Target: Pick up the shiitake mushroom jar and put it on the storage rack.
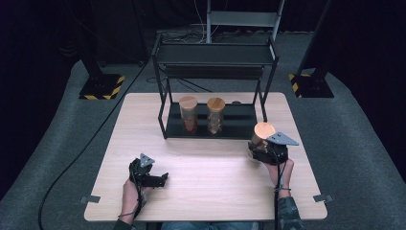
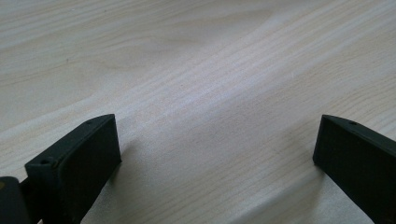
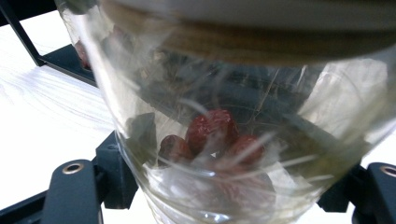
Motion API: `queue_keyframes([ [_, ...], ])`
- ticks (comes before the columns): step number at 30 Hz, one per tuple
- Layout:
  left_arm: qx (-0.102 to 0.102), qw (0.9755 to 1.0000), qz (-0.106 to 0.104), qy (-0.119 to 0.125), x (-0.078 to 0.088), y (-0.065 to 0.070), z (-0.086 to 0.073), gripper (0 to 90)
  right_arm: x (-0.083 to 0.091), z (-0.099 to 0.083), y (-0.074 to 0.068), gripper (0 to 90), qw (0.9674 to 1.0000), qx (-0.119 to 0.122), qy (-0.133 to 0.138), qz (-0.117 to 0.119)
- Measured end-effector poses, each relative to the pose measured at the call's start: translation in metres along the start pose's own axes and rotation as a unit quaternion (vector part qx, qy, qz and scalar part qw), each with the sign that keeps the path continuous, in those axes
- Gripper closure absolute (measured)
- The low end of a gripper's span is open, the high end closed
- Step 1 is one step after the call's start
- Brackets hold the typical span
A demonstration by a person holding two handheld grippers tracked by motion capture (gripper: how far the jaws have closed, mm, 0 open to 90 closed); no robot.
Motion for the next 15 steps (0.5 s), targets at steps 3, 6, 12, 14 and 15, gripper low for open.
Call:
queue_keyframes([
  [3,0.0,1.0,0.0,0.0,-0.0001,0.0001,0.0,0.0,-0.0008,0.0025,-0.0009,24.5,1.0,0.002,0.0,0.002],
  [6,0.0,1.0,0.0,0.0,-0.0001,0.0001,0.0,0.0,-0.0017,0.0052,-0.0016,24.5,1.0,0.005,0.0,0.003],
  [12,0.0,1.0,0.0,0.0,-0.0001,0.0001,0.0,0.0,-0.0036,0.0086,-0.0023,24.4,1.0,0.004,0.0,0.006],
  [14,0.0,1.0,0.0,0.0,0.0,0.0,0.0,0.0,-0.0041,0.0094,-0.0023,24.4,1.0,0.005,0.0,0.006],
  [15,0.0,1.0,0.0,0.0,0.0,0.0,0.0,0.0,-0.0043,0.0098,-0.0022,24.5,1.0,0.006,0.0,0.006],
])
Point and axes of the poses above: each handheld gripper's, and its own axes: x roughly backward along the jaws, z roughly out of its top, y roughly to its right, the point moved 7 cm from there along -x, roughly forward along the jaws, and after that the axes turned 9 degrees about x, right-handed, at the moved point
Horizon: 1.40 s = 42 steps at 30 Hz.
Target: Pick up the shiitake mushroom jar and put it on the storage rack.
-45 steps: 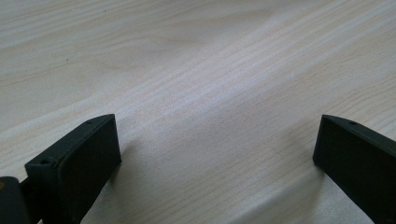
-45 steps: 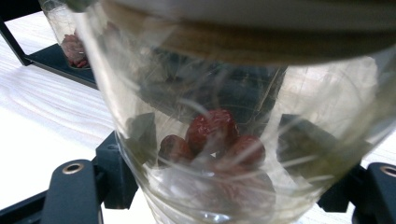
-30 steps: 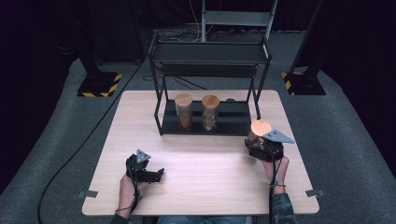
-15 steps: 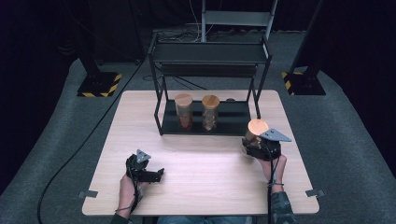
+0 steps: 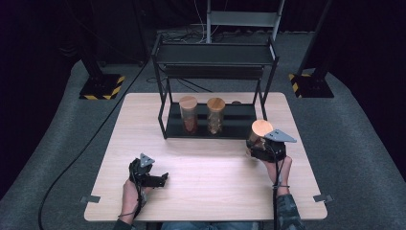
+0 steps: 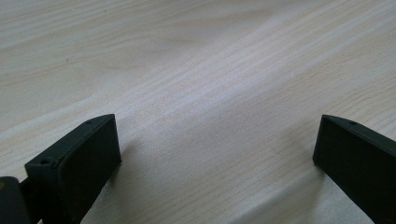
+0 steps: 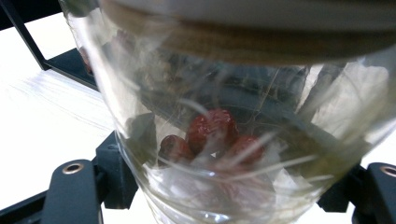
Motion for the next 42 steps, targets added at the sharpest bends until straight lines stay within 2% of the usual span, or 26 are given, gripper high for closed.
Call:
queue_keyframes([
  [42,0.0,1.0,0.0,0.0,0.0,0.0,0.0,0.0,-0.014,0.019,-0.002,24.4,0.9999,0.012,-0.007,0.007],
])
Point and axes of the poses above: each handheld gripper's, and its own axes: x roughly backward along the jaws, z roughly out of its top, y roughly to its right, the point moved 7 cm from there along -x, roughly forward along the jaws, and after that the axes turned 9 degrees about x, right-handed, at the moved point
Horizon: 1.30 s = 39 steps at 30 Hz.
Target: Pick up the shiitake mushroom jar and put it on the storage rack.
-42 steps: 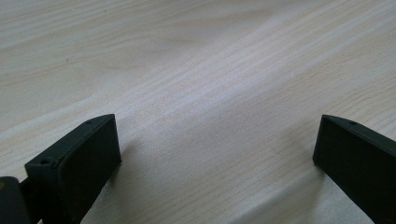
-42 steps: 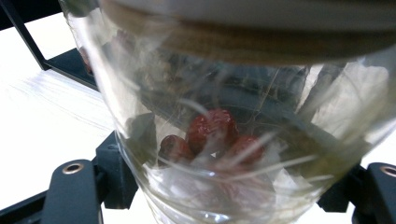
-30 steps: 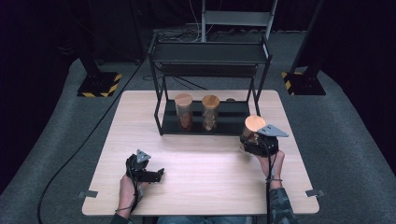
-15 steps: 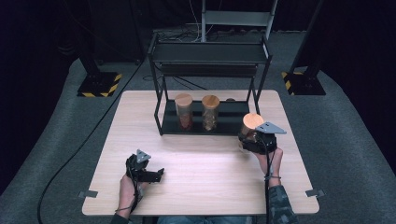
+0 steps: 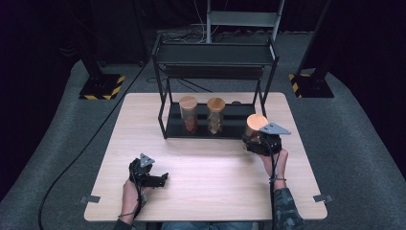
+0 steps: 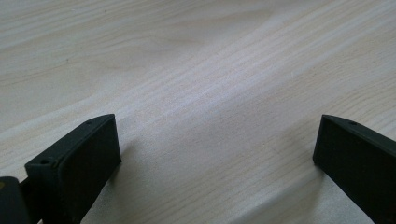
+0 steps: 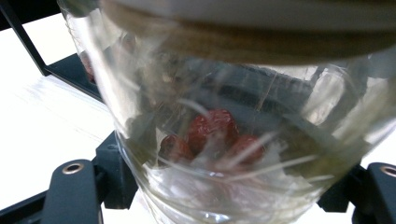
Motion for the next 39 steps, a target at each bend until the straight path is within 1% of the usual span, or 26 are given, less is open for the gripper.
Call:
queue_keyframes([
  [14,0.0,1.0,0.0,-0.001,0.0,0.0,0.0,0.0,-0.008,0.008,0.0,24.4,1.0,0.0,0.001,0.003],
  [23,0.0,1.0,0.0,0.0,0.0,0.0,0.0,0.0,-0.013,0.013,-0.002,24.4,1.0,0.004,0.002,0.006],
  [31,0.0,1.0,0.0,0.0,0.0,0.0,0.0,0.0,-0.017,0.015,-0.002,24.4,1.0,0.0,0.002,0.007],
  [39,0.0,1.0,0.0,0.0,0.0,0.0,0.0,0.0,-0.021,0.015,-0.002,24.5,1.0,0.005,0.0,0.007],
])
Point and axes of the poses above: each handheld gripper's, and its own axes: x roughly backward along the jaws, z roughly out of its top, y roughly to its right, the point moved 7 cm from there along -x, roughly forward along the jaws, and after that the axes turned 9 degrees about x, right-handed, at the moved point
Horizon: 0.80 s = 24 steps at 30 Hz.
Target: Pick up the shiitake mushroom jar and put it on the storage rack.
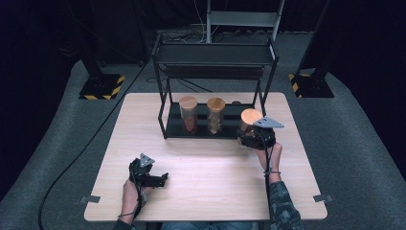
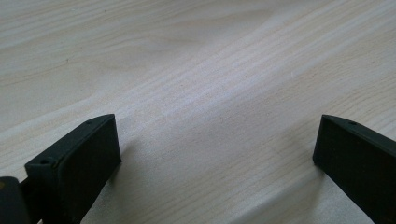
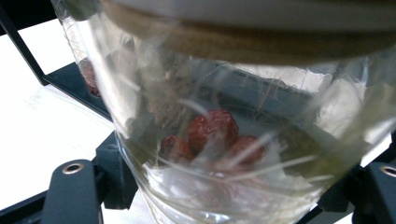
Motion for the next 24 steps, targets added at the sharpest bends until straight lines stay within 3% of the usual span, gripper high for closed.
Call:
queue_keyframes([
  [24,0.0,1.0,-0.001,0.0,0.0,0.0,0.0,0.0,-0.014,0.004,0.009,24.4,0.9999,0.0,-0.014,-0.009],
])
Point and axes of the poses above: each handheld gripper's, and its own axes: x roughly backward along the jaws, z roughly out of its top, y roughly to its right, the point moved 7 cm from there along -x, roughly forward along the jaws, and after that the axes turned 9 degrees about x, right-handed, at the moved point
